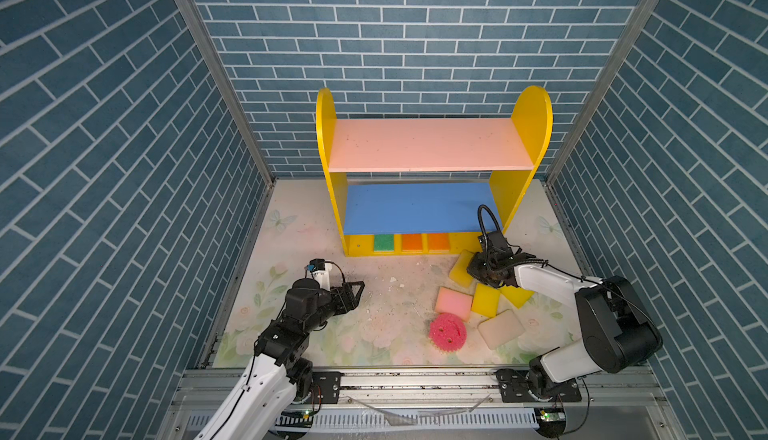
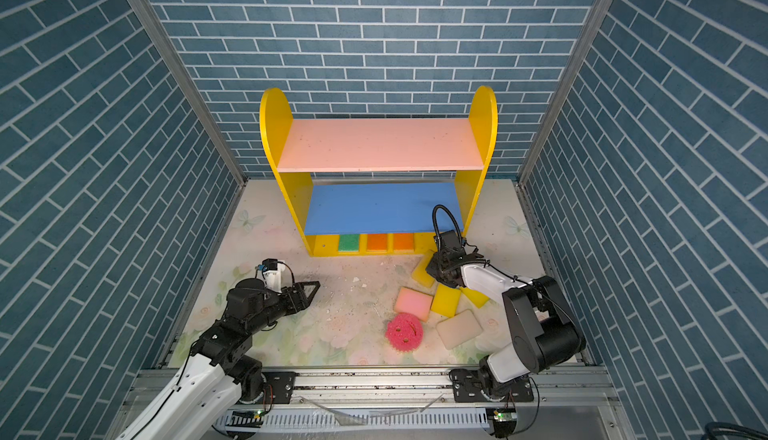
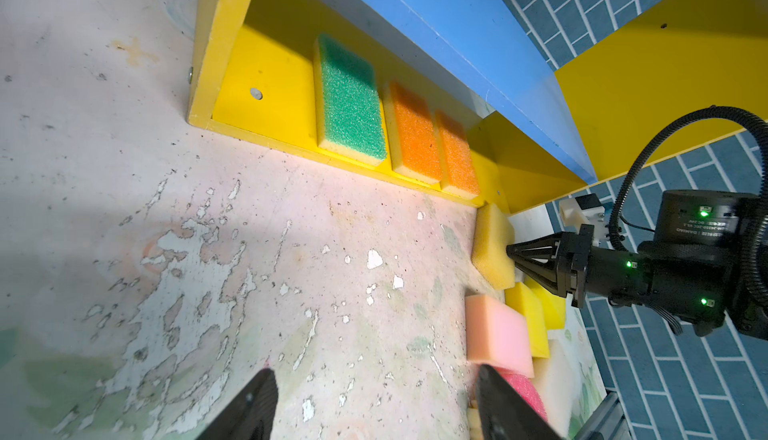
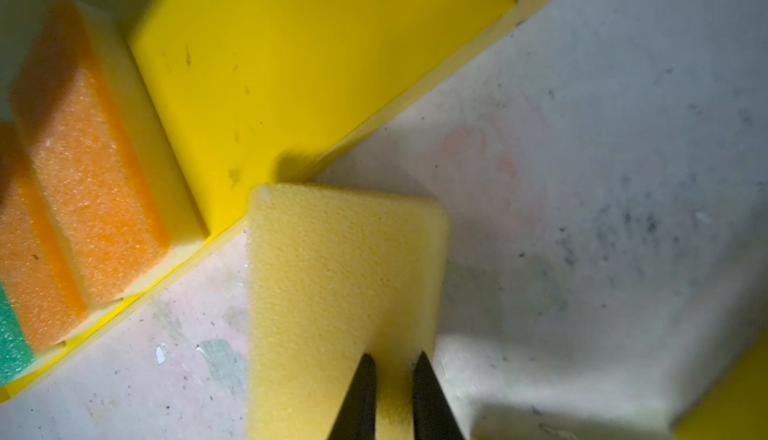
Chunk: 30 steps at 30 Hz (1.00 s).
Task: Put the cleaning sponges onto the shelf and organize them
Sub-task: 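Grasp the yellow sponge with the right gripper, then lift the yellow sponge and carry it onto the blue shelf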
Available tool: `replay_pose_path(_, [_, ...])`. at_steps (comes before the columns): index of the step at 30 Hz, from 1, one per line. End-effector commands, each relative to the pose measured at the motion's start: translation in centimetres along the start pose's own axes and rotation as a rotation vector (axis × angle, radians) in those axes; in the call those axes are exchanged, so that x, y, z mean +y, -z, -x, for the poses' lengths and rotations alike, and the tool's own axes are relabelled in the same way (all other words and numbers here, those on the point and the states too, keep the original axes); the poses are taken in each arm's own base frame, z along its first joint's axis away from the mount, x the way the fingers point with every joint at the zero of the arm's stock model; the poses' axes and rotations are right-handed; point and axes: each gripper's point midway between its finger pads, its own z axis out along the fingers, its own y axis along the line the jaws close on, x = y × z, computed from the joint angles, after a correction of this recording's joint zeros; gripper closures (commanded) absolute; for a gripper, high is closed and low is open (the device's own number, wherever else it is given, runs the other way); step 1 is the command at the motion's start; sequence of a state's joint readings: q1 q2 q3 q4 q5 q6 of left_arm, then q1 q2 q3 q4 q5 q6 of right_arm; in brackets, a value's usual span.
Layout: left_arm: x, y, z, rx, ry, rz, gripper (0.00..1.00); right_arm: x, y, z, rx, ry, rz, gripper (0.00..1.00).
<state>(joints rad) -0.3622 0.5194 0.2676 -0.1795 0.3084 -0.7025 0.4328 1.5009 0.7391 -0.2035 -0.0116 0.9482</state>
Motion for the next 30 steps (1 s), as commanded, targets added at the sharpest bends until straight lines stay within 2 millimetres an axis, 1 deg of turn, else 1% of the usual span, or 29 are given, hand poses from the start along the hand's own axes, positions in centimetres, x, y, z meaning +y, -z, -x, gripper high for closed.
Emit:
replay_pose_path(1, [0.3,-0.3,0.0,-0.014,-0.024,0.003,0.24,-1.8,0.4,-0.8,0.011,0.006,-0.053,0.91])
replay_pose_path(4, [0.4,-0.3,0.0,-0.011,-0.023,0.007,0.23,-1.8,0.9,-0.9,0.012,0.006,-0.048,1.0])
replay_pose_path(7, [0.5,-0.3,-0.2,-0.01,-0.022,0.003,0.24,-1.9,1.6,-0.6,0.002,0.013,-0.064,1.0])
replay_pose_path(11, [0.4,0.1,-0.3,0.0,-0.035,0.014,0.24,-1.1,3.0,0.0,-0.028,0.009,-0.029,1.0])
replay_pose_path(14, [0.6,0.5,-0.3,0.003,-0.065,0.031,0.24,0.0,4.9,1.0,-0.09,0.031,0.019,1.0])
replay_pose_path(16, [0.9,0.7,-0.2,-0.004,-0.071,0.055,0.23,1.1,6.6,1.6,-0.135,0.069,0.05,1.0])
replay_pose_path(18, [1.2,0.9,-0.2,-0.006,-0.062,0.075,0.23,1.7,8.1,2.0,-0.165,0.107,0.052,1.0])
replay_pose_path(21, [1.5,0.7,0.0,-0.022,-0.03,0.081,0.23,2.1,9.7,1.6,-0.195,0.153,0.036,1.0])
replay_pose_path(26, [1.4,0.2,0.8,-0.054,0.017,0.078,0.23,3.9,11.8,0.2,-0.258,0.263,0.047,1.0])
replay_pose_path(29, [1.6,0.1,1.2,-0.066,0.027,0.094,0.23,6.5,12.8,-0.6,-0.279,0.376,0.093,1.0])
replay_pose_path(30, [1.6,0.1,1.3,-0.068,0.03,0.1,0.23,8.0,13.1,-1.0,-0.281,0.435,0.126,1.0])
